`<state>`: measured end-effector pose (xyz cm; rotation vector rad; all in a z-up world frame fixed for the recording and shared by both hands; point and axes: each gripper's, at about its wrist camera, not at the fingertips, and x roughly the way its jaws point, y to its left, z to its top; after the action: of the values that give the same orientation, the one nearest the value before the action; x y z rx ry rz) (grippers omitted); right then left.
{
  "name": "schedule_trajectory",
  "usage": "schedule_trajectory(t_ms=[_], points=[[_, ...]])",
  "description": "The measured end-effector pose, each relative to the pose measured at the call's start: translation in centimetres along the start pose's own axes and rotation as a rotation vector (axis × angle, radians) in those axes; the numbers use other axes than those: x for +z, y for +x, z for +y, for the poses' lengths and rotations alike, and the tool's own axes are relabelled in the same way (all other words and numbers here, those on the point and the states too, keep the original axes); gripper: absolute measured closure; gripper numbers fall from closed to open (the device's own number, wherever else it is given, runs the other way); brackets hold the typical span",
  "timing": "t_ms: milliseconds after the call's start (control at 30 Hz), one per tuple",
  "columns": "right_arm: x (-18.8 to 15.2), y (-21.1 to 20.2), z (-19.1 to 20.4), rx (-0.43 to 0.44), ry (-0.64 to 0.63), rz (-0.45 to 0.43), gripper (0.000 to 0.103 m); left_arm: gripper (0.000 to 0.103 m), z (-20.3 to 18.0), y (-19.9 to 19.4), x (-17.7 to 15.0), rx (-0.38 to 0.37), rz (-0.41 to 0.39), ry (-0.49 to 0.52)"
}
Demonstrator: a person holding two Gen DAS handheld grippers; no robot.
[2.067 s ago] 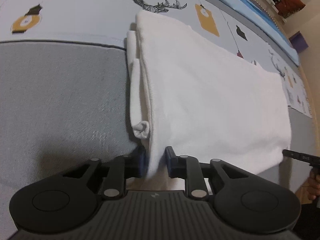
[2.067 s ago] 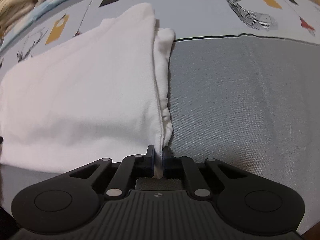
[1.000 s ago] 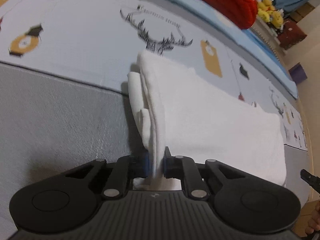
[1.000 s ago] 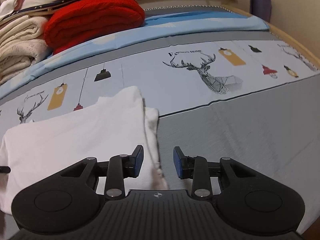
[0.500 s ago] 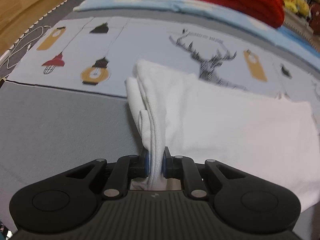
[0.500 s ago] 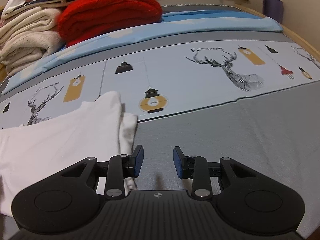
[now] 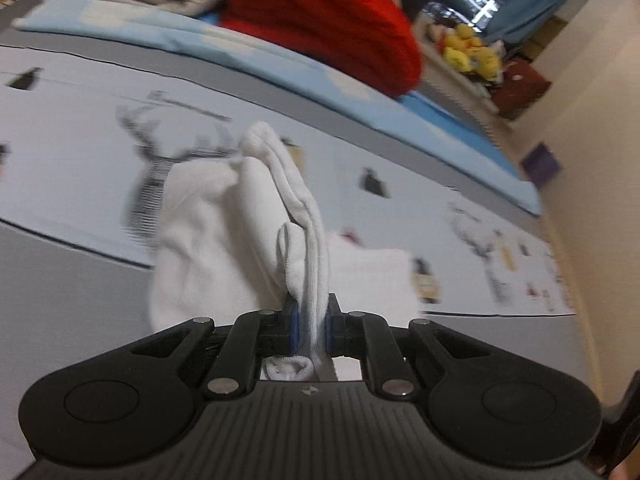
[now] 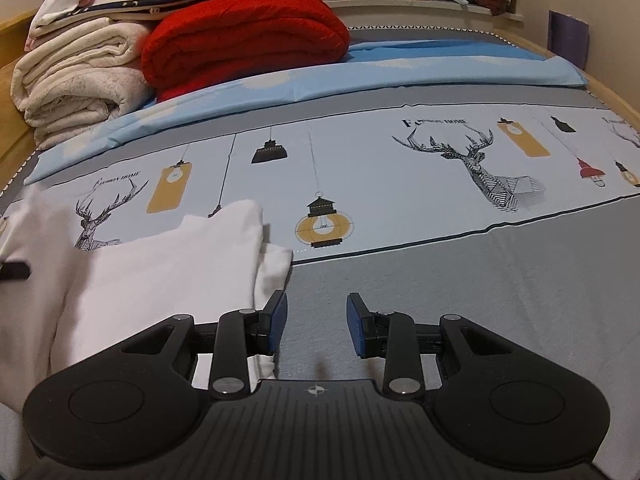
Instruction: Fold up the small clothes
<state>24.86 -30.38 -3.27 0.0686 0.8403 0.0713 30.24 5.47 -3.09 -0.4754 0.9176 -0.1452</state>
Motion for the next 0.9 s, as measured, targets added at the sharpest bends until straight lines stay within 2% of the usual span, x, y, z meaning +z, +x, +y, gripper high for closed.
schedule_trajectory(t_ms=[100,200,233,267,333,400,467,567,633,733,800,900], points=[[-0.1,-0.1,-0.4,-0.008,-0.007,0.002,0.069,0.087,-3.3,1.9,-0.2,-0.084,0.023,-0.026],[-0.2,-0.1,-0.7,-0.023,-0.019,-0.002,0.069,0.067,-5.3,3.1,0.0,-0.242,0.067,-0.086],[-0.2,-0.2,-0.9,-0.026,-0.020,-0.004,0.069,0.064,-5.4,2.8,0.4,-0.296,0.056,-0.105],[-0.1,-0.2,-1.0,-0.025,-0.018,-0.006,0.069,0.064,-5.1,2.4,0.8,-0.321,0.034,-0.116],[-0.1,-0.4,-1.3,-0.014,-0.006,-0.009,0.069,0.064,-4.2,1.3,1.6,-0.325,-0.007,-0.120],[0.1,-0.5,-1.4,0.014,0.006,-0.007,0.069,0.064,-2.9,0.6,1.9,-0.265,-0.014,-0.116],[0.3,-0.5,-1.1,0.059,0.018,-0.011,0.069,0.064,-1.7,0.8,1.7,-0.168,0.029,-0.107],[0.6,0.0,-0.3,0.159,0.065,0.005,0.069,0.064,-1.2,2.1,0.2,0.025,0.167,0.015],[0.8,0.7,0.8,0.231,0.098,0.029,0.069,0.064,-0.7,2.8,-0.8,0.103,0.240,0.086],[0.9,2.5,2.9,0.317,0.119,0.089,0.068,0.064,-0.5,2.7,-1.6,0.098,0.277,0.151],[1.0,3.8,4.2,0.331,0.124,0.131,0.063,0.064,-0.5,2.5,-2.2,0.090,0.292,0.187],[0.9,6.2,5.7,0.329,0.129,0.185,0.056,0.064,0.2,2.2,-3.2,0.132,0.311,0.232]])
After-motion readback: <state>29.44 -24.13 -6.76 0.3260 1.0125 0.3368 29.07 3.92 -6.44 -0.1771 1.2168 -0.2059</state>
